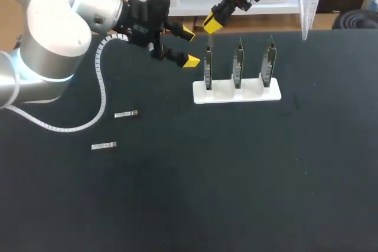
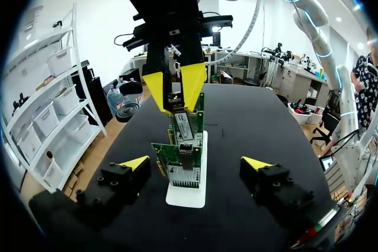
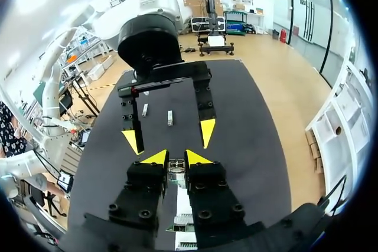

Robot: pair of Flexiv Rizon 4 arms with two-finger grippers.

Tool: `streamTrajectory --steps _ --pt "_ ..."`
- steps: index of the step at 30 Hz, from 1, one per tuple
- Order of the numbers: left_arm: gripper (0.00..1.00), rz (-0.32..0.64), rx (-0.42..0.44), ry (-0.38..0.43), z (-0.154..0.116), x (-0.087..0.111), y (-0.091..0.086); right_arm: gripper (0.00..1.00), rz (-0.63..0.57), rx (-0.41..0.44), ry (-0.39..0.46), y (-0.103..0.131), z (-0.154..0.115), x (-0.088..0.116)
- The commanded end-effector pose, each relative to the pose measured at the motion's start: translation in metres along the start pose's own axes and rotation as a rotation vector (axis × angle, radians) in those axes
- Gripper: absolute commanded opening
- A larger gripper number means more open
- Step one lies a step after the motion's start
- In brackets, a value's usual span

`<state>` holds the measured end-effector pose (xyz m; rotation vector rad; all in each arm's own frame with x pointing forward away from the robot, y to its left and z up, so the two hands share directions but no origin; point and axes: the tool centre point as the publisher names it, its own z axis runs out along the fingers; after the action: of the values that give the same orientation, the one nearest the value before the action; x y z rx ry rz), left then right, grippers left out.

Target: Pick up the optical module with the left hand, and insert it into the network port with the right hand.

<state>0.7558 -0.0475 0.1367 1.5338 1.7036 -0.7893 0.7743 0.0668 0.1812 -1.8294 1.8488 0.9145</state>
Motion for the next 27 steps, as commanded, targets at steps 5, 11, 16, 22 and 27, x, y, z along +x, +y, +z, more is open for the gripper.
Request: streamTrajectory --steps 5,11,16,22,27 --pt "1.00 -0.001 0.001 0.005 0.0003 -0.0009 0.0007 0.00 -0.015 0.007 0.008 0.0064 0.0006 0.0028" --pt "1.00 -0.001 0.001 0.005 0.0003 -0.0009 0.0007 0.00 -0.021 0.004 -0.001 0.0060 0.0010 0.0030" --pt "1.00 -0.001 0.001 0.005 0.0003 -0.0009 0.0007 0.00 -0.021 0.008 -0.008 0.0044 0.0024 0.0019" --pt "1.00 -0.001 0.001 0.005 0.0003 -0.0009 0.0007 0.00 -0.023 0.009 -0.020 0.0019 0.0050 0.0003" --pt "1.00 -0.001 0.001 0.005 0.0003 -0.0009 0.0007 0.00 -0.021 0.014 -0.028 0.0013 0.0069 -0.0005"
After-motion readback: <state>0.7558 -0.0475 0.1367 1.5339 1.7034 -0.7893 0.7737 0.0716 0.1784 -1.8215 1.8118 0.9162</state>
